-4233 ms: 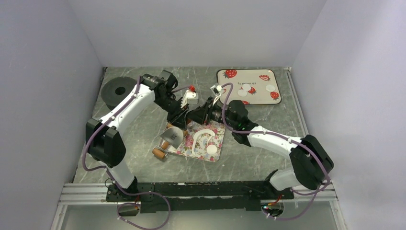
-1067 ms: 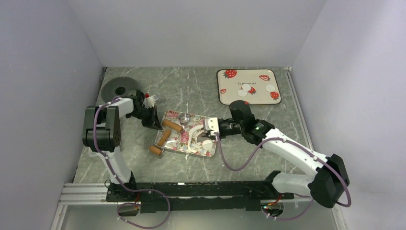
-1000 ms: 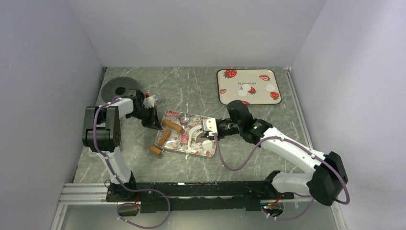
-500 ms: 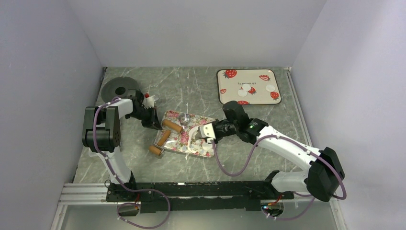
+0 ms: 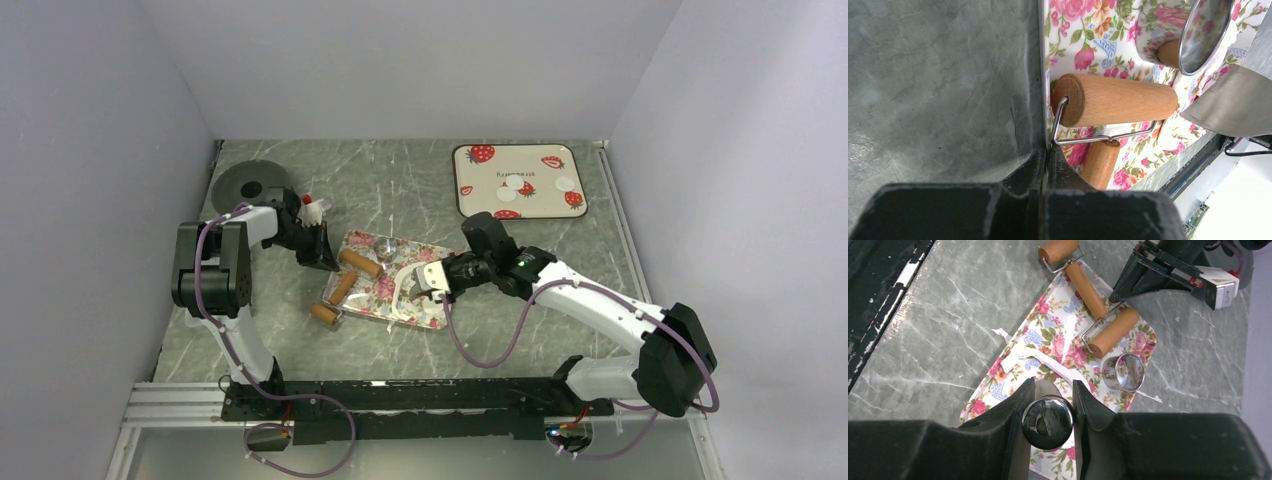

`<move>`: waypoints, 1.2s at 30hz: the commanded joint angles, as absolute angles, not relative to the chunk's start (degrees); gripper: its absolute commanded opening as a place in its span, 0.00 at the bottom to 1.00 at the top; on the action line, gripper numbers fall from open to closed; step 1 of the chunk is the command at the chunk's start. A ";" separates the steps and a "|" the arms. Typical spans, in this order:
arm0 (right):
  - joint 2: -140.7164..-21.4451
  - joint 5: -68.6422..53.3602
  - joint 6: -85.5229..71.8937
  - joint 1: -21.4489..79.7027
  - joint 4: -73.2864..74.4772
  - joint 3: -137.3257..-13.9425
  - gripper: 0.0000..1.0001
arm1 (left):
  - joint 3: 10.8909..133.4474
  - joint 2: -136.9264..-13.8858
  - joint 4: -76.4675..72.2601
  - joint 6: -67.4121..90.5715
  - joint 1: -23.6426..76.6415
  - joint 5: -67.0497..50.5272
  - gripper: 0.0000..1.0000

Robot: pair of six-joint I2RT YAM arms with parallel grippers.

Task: Roll out the dumpling wrappers from the dough
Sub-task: Remove the dumpling wrapper from the work surface, then scoop the dumpling wrapper from the work surface.

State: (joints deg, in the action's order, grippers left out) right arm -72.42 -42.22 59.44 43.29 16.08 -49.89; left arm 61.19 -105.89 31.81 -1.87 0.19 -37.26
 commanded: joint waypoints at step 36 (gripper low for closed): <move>-71.62 -31.24 47.93 39.86 -14.64 -30.22 0.00 | 59.75 -102.40 29.92 -3.13 0.44 -38.47 0.00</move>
State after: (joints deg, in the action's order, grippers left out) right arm -68.84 -37.47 49.23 41.23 -10.96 -34.37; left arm 60.40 -105.14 30.87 -1.89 0.21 -37.23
